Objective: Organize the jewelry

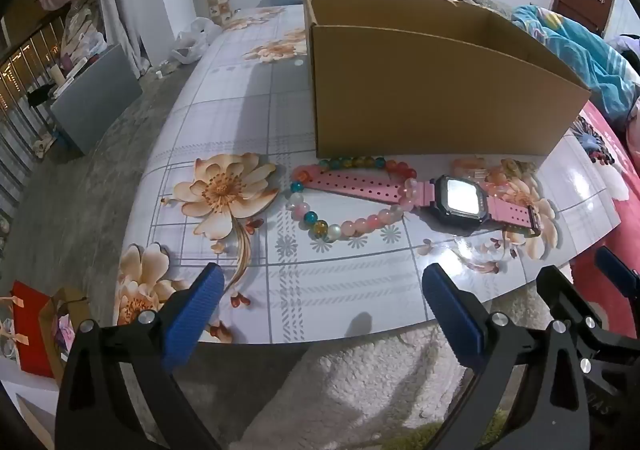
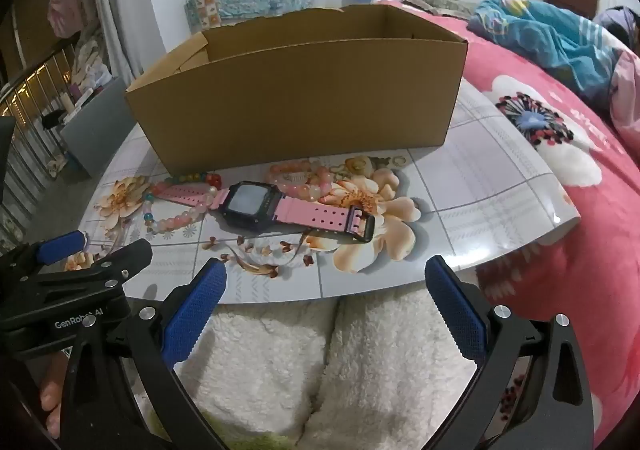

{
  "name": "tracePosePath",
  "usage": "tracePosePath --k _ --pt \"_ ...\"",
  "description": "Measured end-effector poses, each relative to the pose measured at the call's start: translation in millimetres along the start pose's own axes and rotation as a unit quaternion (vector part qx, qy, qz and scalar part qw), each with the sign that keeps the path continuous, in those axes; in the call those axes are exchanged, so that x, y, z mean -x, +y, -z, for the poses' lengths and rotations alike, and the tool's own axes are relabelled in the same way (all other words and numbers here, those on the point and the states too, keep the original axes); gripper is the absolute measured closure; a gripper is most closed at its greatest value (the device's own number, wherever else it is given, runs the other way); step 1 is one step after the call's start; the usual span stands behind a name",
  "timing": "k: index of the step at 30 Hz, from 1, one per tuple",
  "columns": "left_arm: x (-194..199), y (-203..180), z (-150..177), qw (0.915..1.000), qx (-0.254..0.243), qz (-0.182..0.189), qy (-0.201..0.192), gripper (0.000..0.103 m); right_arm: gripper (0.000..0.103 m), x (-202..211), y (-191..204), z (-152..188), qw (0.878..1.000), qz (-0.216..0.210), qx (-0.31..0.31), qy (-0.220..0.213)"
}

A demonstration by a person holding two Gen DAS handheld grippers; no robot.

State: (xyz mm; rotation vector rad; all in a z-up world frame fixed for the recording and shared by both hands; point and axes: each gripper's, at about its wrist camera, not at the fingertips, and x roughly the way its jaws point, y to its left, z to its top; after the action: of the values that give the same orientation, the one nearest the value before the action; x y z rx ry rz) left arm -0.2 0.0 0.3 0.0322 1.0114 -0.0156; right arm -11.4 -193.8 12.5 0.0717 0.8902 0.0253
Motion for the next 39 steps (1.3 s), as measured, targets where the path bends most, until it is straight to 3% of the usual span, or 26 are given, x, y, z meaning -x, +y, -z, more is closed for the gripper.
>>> tracePosePath --k 39 --pt "0.5 1.7 -0.9 1.0 0.0 0.0 -0.001 0.006 0.008 3.3 -1.2 -6.0 1.0 0.001 0.0 -0.003"
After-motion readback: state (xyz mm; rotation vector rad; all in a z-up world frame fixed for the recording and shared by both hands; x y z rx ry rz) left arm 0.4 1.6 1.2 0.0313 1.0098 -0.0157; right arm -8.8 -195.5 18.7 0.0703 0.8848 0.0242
